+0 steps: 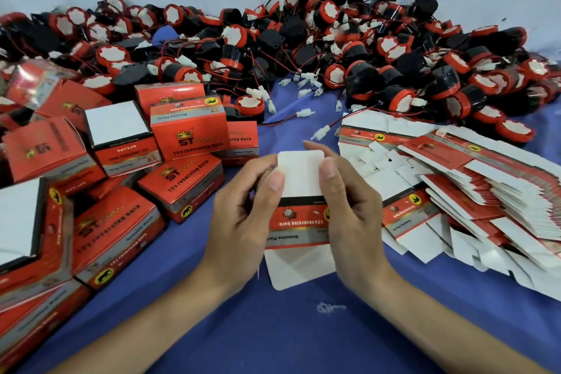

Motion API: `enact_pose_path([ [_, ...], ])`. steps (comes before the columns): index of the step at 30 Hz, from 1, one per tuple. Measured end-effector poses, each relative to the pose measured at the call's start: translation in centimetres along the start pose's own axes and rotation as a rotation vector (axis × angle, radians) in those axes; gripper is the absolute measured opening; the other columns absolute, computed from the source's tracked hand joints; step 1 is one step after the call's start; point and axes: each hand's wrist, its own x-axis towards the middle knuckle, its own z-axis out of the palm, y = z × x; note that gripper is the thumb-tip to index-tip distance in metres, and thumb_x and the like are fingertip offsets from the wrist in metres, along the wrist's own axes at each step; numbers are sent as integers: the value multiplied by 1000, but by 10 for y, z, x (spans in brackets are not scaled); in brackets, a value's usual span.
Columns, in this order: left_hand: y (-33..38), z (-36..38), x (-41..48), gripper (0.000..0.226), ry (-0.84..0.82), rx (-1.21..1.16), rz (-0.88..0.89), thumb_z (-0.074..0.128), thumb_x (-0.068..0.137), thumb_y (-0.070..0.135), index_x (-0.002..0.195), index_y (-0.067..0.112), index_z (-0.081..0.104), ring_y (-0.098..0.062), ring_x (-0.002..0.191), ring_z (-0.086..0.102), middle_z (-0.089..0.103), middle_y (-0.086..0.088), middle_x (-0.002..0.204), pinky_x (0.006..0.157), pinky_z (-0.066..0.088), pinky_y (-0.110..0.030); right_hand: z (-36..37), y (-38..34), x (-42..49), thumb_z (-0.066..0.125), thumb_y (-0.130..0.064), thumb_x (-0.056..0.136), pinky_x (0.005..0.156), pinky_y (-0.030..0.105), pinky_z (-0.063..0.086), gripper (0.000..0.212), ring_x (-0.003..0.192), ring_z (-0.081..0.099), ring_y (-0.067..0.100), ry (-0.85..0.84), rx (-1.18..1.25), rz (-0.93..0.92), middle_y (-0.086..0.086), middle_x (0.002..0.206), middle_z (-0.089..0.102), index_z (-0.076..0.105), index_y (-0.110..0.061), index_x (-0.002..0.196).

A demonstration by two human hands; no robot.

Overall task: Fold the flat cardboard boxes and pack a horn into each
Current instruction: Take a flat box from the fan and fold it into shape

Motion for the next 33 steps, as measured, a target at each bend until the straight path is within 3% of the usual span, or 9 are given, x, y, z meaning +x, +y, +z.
enact_pose_path([
  [3, -2, -1, -1, 25, -39, 1, -67, 43, 90, 44, 78, 27, 57, -5, 68, 53, 50, -5, 76, 61, 46, -16, -1, 0, -2, 44, -47, 88, 76, 38, 54, 45, 88, 62, 28, -10, -3, 13, 9, 96, 63, 65, -23, 121],
  [7, -3, -1, 2, 47, -76, -143, -213, 49, 90, 48, 94, 1, 53, -14, 72, 61, 59, -15, 82, 62, 53, -22, -1, -2, 0, 48, -46, 85, 77, 27, 53, 42, 92, 63, 26, -55, 71, 75, 17, 102, 60, 66, -27, 119],
  [10, -1, -4, 7, 34, -122, -268, -256, 45, 87, 49, 92, 24, 66, -12, 81, 66, 67, 1, 87, 69, 55, -24, -4, -3, 1, 56, -33, 88, 76, 22, 52, 31, 96, 64, 17, -101, 233, 133, 17, 113, 60, 66, -37, 118],
  [13, -1, -9, 8, 38, -158, -215, -207, 45, 91, 54, 93, 20, 60, -17, 81, 58, 59, -8, 89, 69, 51, -23, -4, -2, -2, 55, -30, 90, 75, 24, 50, 27, 91, 60, 14, -124, 233, 91, 21, 103, 52, 69, -39, 112],
  [17, 2, -4, 4, 44, -157, -15, -20, 41, 88, 67, 90, 24, 54, -9, 94, 47, 37, 3, 110, 75, 47, -16, -4, -3, -3, 45, -44, 88, 73, 36, 51, 31, 89, 57, 21, -107, -2, 3, 4, 97, 49, 66, -22, 82],
  [22, 1, -1, 1, 32, -62, 198, 99, 46, 93, 34, 74, 10, 49, -4, 70, 41, 35, 5, 81, 64, 38, -12, -2, 0, -5, 43, -27, 95, 66, 12, 42, 34, 76, 51, 3, -62, -181, -193, 2, 83, 46, 60, -10, 71],
  [28, 8, -1, 2, 11, -53, 184, 153, 46, 92, 25, 92, 24, 57, -8, 73, 55, 55, 6, 84, 66, 44, -15, 1, 0, -8, 44, -27, 95, 64, 10, 37, 13, 69, 47, 2, -2, -257, -294, -14, 77, 43, 49, -32, 84],
  [31, 7, 0, -1, 13, -64, 110, 109, 47, 91, 24, 92, 15, 56, 1, 70, 59, 62, 11, 84, 60, 45, -9, -1, -1, -8, 46, -27, 94, 61, 17, 43, 16, 67, 52, 6, -34, -174, -272, -12, 75, 50, 51, -29, 109],
  [33, 5, 1, -2, 28, -61, 99, 69, 47, 91, 28, 90, 1, 54, -6, 63, 56, 60, 0, 80, 54, 45, -16, -1, -1, -7, 48, -27, 93, 60, 19, 46, 9, 69, 56, 7, -42, -126, -248, -7, 79, 55, 50, -29, 102],
])
